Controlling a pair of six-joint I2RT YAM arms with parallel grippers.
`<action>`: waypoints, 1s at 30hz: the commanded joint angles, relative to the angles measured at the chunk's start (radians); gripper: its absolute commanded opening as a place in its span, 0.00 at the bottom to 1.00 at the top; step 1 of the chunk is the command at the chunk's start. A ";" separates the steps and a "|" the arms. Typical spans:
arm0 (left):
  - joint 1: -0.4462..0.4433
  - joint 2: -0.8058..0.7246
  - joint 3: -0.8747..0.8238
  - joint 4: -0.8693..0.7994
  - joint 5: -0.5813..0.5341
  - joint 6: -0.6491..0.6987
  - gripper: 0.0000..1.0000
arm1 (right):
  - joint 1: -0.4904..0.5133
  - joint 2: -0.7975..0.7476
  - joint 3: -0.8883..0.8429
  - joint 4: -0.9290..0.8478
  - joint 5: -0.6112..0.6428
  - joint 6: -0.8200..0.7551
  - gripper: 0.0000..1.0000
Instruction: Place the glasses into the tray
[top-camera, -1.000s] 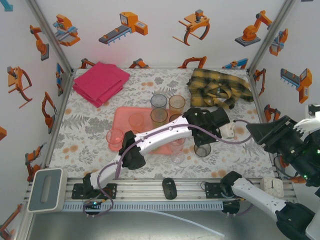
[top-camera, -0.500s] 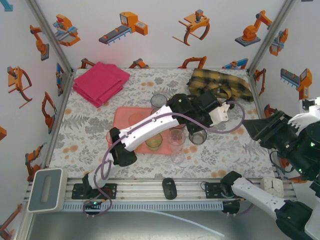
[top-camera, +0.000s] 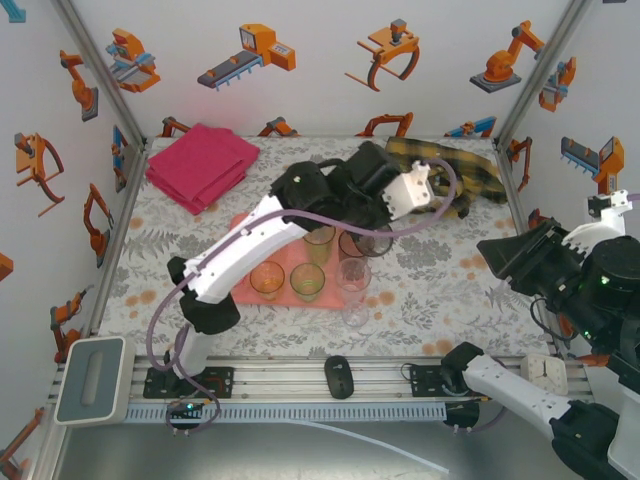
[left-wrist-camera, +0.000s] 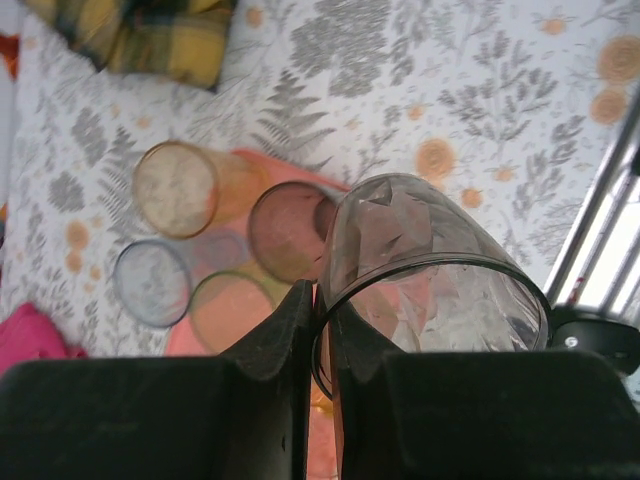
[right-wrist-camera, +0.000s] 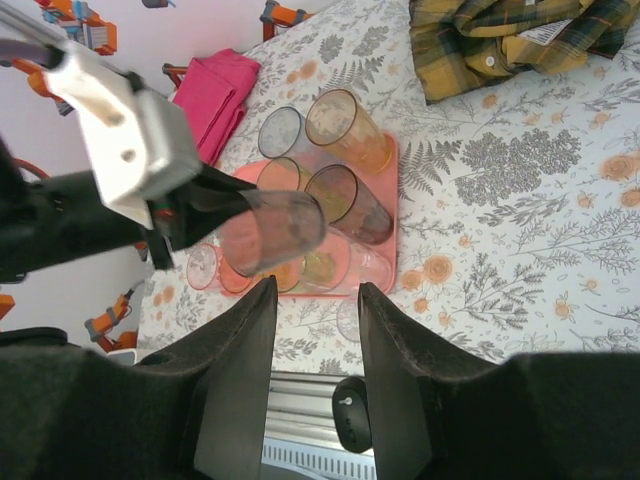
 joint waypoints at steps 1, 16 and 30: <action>0.055 -0.075 -0.045 -0.036 -0.040 0.019 0.17 | -0.004 -0.005 -0.022 0.057 -0.012 0.009 0.39; 0.517 -0.441 -0.498 0.115 0.030 0.064 0.18 | -0.004 0.046 -0.187 0.143 -0.039 0.034 0.39; 0.720 -0.597 -0.981 0.422 0.040 0.099 0.17 | -0.004 0.146 -0.312 0.237 -0.073 0.005 0.40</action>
